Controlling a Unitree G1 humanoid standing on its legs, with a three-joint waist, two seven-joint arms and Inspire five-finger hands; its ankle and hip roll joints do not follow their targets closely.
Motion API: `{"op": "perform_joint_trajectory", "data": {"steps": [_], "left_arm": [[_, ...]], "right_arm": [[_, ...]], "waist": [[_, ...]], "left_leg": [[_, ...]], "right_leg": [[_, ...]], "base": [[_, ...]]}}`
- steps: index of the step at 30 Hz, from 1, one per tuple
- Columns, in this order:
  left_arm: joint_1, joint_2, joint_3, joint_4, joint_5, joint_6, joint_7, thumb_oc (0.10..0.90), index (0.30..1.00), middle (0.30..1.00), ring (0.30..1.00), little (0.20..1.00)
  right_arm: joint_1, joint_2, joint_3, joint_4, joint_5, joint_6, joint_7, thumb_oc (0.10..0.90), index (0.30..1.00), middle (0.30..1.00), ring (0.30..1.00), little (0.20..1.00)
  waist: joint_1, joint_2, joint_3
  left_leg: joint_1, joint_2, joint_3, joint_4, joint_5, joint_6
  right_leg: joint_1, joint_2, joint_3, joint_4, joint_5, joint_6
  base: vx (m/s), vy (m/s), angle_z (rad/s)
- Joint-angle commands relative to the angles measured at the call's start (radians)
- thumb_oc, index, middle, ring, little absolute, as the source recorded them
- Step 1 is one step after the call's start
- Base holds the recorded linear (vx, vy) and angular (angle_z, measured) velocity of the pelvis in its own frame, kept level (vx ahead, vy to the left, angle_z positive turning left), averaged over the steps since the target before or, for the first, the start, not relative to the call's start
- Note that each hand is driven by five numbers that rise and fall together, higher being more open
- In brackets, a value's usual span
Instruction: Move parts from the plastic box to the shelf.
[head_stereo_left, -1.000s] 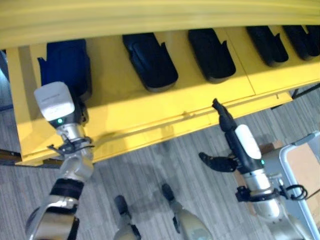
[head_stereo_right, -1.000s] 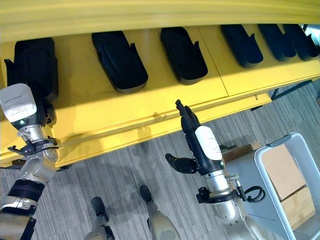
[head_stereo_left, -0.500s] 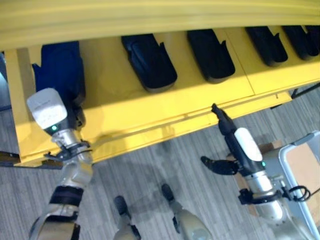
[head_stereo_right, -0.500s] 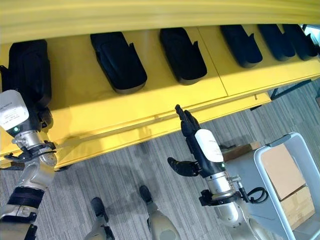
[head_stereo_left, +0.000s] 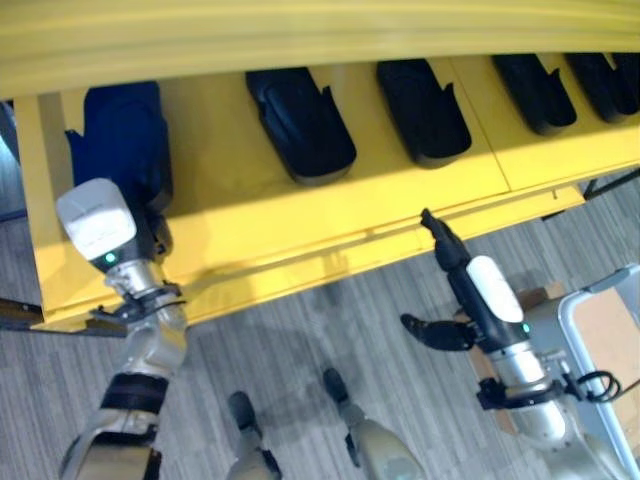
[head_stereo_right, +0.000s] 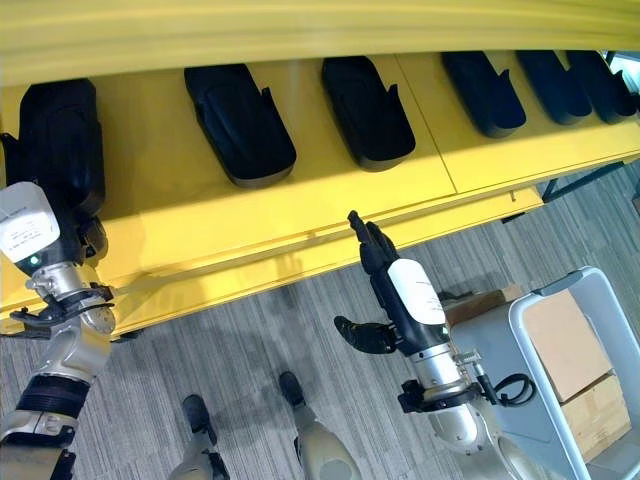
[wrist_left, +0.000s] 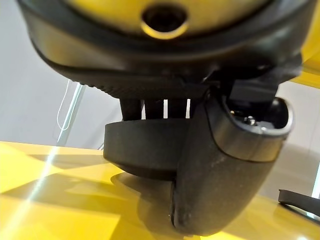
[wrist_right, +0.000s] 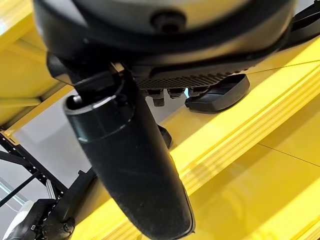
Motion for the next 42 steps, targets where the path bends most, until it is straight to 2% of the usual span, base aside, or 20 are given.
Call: {"op": "perform_joint_trajectory", "data": {"steps": [1,8,11,14,19,26,29,33,35,37,42], "left_arm": [[0.034,-0.01,0.016,0.1,-0.051,0.051,-0.004,0.4,0.3,0.3,0.3,0.3],[0.038,-0.067,0.094,0.068,-0.224,0.019,0.073,0.4,0.3,0.3,0.3,0.3],[0.043,-0.072,0.107,0.057,-0.24,0.011,0.09,0.4,0.3,0.3,0.3,0.3],[0.045,-0.109,0.131,0.048,-0.343,-0.026,0.123,0.4,0.3,0.3,0.3,0.3],[0.039,-0.111,0.132,0.035,-0.365,-0.031,0.14,0.4,0.3,0.3,0.3,0.3],[0.039,-0.082,0.085,0.037,-0.27,-0.008,0.116,0.4,0.3,0.3,0.3,0.3],[0.038,-0.039,0.039,0.038,-0.151,0.017,0.072,0.4,0.3,0.3,0.3,0.3],[0.034,0.017,-0.019,0.049,-0.032,0.014,0.012,0.4,0.3,0.3,0.3,0.3],[0.031,0.05,-0.054,0.047,0.016,-0.001,-0.03,0.4,0.3,0.3,0.3,0.3],[-0.007,0.134,-0.144,0.067,0.104,-0.044,-0.105,0.4,0.3,0.3,0.3,0.3],[-0.045,0.148,-0.179,0.136,0.08,-0.062,-0.158,0.4,0.3,0.3,0.3,0.3]], "right_arm": [[-0.049,0.01,-0.126,-0.111,0.028,-0.049,-0.045,0.9,1.0,1.0,1.0,1.0],[-0.043,0.002,-0.117,-0.129,0.026,-0.044,-0.046,0.9,1.0,1.0,1.0,1.0],[-0.043,-0.003,-0.116,-0.133,0.028,-0.043,-0.045,0.9,1.0,1.0,1.0,1.0],[-0.05,-0.006,-0.113,-0.132,0.034,-0.039,-0.051,0.9,1.0,1.0,1.0,1.0],[-0.055,-0.012,-0.109,-0.13,0.036,-0.038,-0.055,0.9,1.0,1.0,1.0,1.0],[-0.053,-0.018,-0.117,-0.13,0.038,-0.043,-0.052,0.9,1.0,1.0,1.0,1.0],[-0.056,-0.017,-0.12,-0.126,0.045,-0.046,-0.044,0.9,1.0,1.0,1.0,1.0],[-0.06,-0.012,-0.131,-0.113,0.051,-0.052,-0.037,0.9,1.0,1.0,1.0,1.0],[-0.07,-0.012,-0.133,-0.104,0.054,-0.055,-0.035,0.9,1.0,1.0,1.0,1.0],[-0.093,-0.001,-0.124,-0.083,0.069,-0.066,-0.04,0.9,1.0,1.0,1.0,1.0],[-0.107,0.009,-0.108,-0.076,0.075,-0.073,-0.039,0.9,1.0,1.0,1.0,1.0]], "waist": [[0.035,-0.018,-0.019],[0.037,-0.021,-0.024],[0.039,-0.022,-0.025],[0.043,-0.025,-0.026],[0.043,-0.029,-0.026],[0.043,-0.031,-0.026],[0.042,-0.028,-0.025],[0.043,-0.024,-0.025],[0.042,-0.02,-0.024],[0.038,-0.005,-0.02],[0.034,0.007,-0.019]], "left_leg": [[0.026,-0.005,0.015,0.104,-0.12,0.028],[0.025,-0.004,0.011,0.101,-0.118,0.026],[0.025,-0.005,0.009,0.102,-0.118,0.026],[0.026,-0.008,0.004,0.099,-0.117,0.027],[0.025,-0.008,0.001,0.1,-0.117,0.027],[0.026,-0.007,-0.001,0.1,-0.118,0.028],[0.031,-0.009,0.001,0.097,-0.12,0.029],[0.031,-0.009,0.004,0.098,-0.12,0.029],[0.031,-0.008,0.006,0.098,-0.12,0.029],[0.028,-0.01,0.007,0.099,-0.117,0.03],[0.023,-0.011,0.009,0.104,-0.116,0.031]], "right_leg": [[0.032,0.048,-0.054,0.079,-0.107,-0.019],[0.03,0.051,-0.057,0.077,-0.105,-0.02],[0.034,0.052,-0.061,0.076,-0.106,-0.021],[0.036,0.05,-0.063,0.076,-0.107,-0.022],[0.037,0.05,-0.066,0.076,-0.108,-0.022],[0.038,0.05,-0.068,0.078,-0.11,-0.021],[0.039,0.05,-0.065,0.077,-0.109,-0.02],[0.038,0.049,-0.063,0.078,-0.11,-0.018],[0.035,0.049,-0.061,0.079,-0.109,-0.016],[0.029,0.048,-0.058,0.081,-0.107,-0.014],[0.023,0.05,-0.056,0.085,-0.104,-0.014]], "base": [[0.0,0.0,0.0],[0.0,0.0,0.0],[0.0,0.0,0.0],[0.01,0.0,0.04],[0.01,-0.003,0.09],[0.0,0.0,0.0],[0.0,0.0,0.0],[0.0,0.0,0.0],[-0.02,0.012,0.0],[-0.04,0.024,-0.01],[-0.01,0.004,0.0]]}}
